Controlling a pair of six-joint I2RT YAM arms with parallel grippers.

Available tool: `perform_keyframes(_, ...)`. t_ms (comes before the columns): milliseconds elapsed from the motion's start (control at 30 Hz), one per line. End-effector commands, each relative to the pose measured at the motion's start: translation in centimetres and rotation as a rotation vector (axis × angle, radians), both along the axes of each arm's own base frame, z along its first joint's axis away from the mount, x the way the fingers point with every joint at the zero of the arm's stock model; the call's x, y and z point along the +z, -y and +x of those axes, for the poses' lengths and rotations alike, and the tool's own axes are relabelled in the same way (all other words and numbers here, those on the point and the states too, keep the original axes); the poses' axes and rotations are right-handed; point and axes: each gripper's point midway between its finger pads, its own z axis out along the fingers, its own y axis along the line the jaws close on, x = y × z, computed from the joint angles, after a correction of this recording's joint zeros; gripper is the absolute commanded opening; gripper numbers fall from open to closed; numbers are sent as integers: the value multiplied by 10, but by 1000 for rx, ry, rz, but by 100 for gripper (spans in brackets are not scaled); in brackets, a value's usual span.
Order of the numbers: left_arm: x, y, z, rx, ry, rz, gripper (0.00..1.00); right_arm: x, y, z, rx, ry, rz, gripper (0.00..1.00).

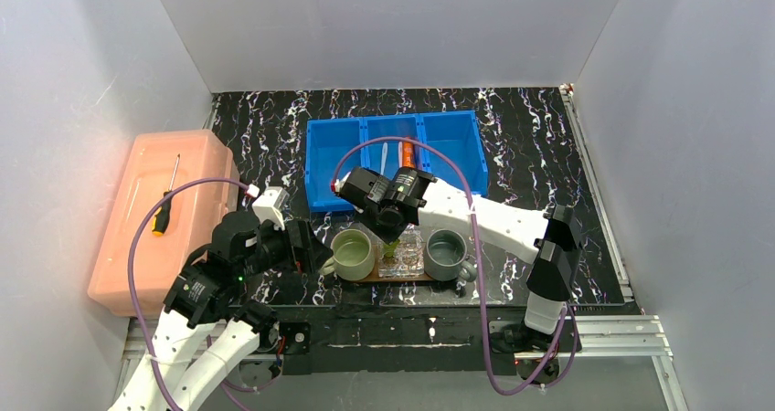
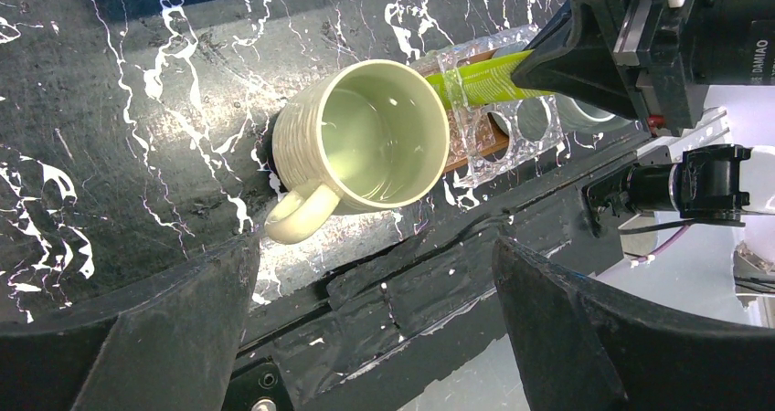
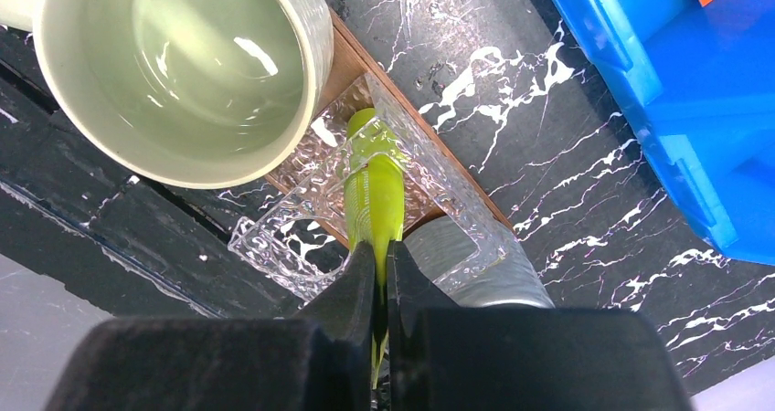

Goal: Prepare toiletry sets of a toothbrush and toothpaste on the tray

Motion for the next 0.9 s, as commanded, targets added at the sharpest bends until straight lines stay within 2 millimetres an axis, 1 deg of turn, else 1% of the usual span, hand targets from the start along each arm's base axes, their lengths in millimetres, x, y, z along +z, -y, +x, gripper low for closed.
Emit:
perform_keyframes(0,-3,1,0,-12,-4,4,98,-1,-4,7,3,15,14,10)
perform_keyframes(100,-3,1,1,-12,-6,5,98,5,-6,9,-1,31,27,20)
perform_keyframes(467,-4,2,1,-13,-11,6,98,35,-19,19,-17,88,118,39)
perform_keyframes(533,-4,2,1,-15,-14,7,98,42,-22,23,-25,105,137,40)
perform_keyframes(633,-4,3,1,-16,-14,6,98,58,-27,31,-46,145,176,43)
perform_keyframes(733,-5,3,1,-17,-15,8,98,76,-29,43,-84,202,218,45)
perform_keyframes(867,-5,3,1,-18,-18,8,98,91,-29,61,-139,262,248,46)
